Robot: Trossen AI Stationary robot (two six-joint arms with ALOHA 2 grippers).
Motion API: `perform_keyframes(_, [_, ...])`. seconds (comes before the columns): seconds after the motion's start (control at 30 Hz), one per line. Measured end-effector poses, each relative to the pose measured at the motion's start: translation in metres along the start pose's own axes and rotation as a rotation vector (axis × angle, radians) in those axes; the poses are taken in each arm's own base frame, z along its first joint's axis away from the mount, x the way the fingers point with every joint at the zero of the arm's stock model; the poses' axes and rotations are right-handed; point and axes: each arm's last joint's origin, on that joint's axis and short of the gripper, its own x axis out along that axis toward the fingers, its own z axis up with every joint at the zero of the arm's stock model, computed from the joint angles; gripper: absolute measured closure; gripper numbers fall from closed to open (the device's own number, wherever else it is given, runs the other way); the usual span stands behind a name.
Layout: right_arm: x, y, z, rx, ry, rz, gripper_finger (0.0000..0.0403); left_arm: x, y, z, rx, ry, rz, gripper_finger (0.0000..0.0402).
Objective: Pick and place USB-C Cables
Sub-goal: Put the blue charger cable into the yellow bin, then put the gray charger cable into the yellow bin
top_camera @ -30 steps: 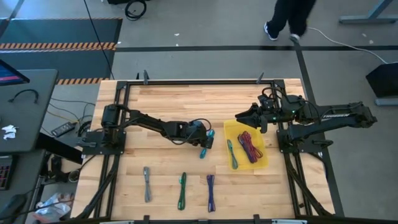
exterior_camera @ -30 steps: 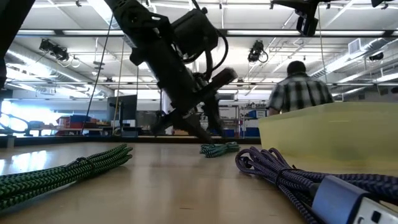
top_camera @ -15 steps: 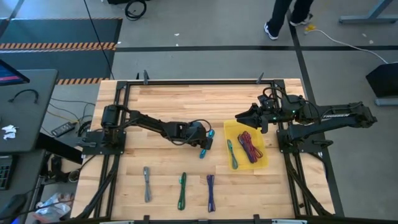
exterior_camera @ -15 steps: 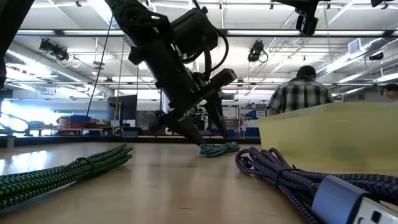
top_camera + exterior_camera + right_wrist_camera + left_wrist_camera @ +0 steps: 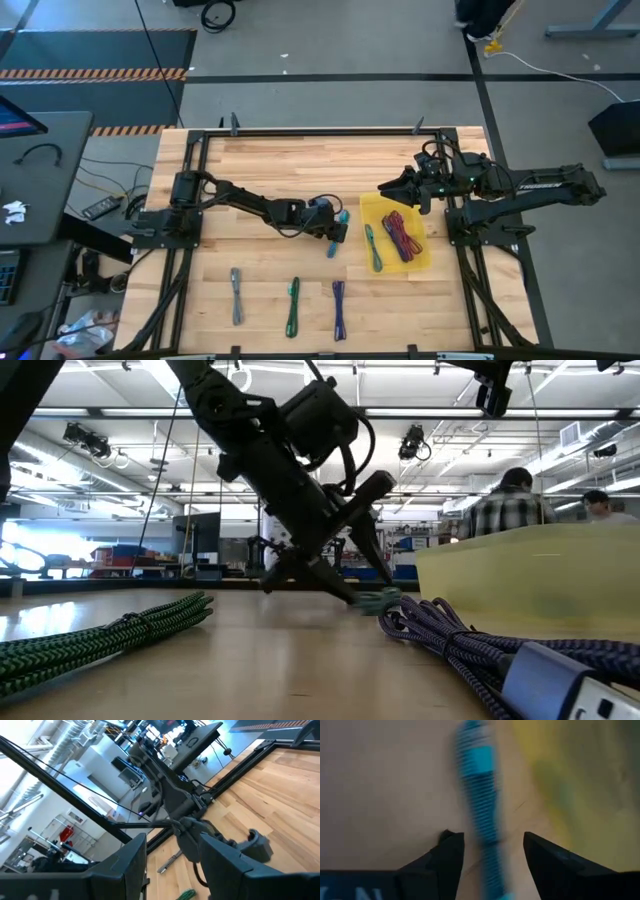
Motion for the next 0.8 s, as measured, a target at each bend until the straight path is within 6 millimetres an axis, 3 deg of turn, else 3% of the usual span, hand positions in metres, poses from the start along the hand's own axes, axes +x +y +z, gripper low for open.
perform_keyframes(0.47, [-0.005,0.003,0.003,0.020,-0.016,0.032,0.0220,0.001,0.000,0.002,0.054,-0.001,-0.027,0.0266])
perform_keyframes(0.57, [-0.006,0.002,0.001,0.026,0.006,0.016,0.0220,-0.013,-0.009,0.016,0.067,-0.036,-0.077,0.0278])
perform_keyframes(0.8, [-0.006,0.000,-0.001,0.028,0.021,0.001,0.0220,-0.069,-0.026,0.058,0.135,-0.138,-0.145,0.0287])
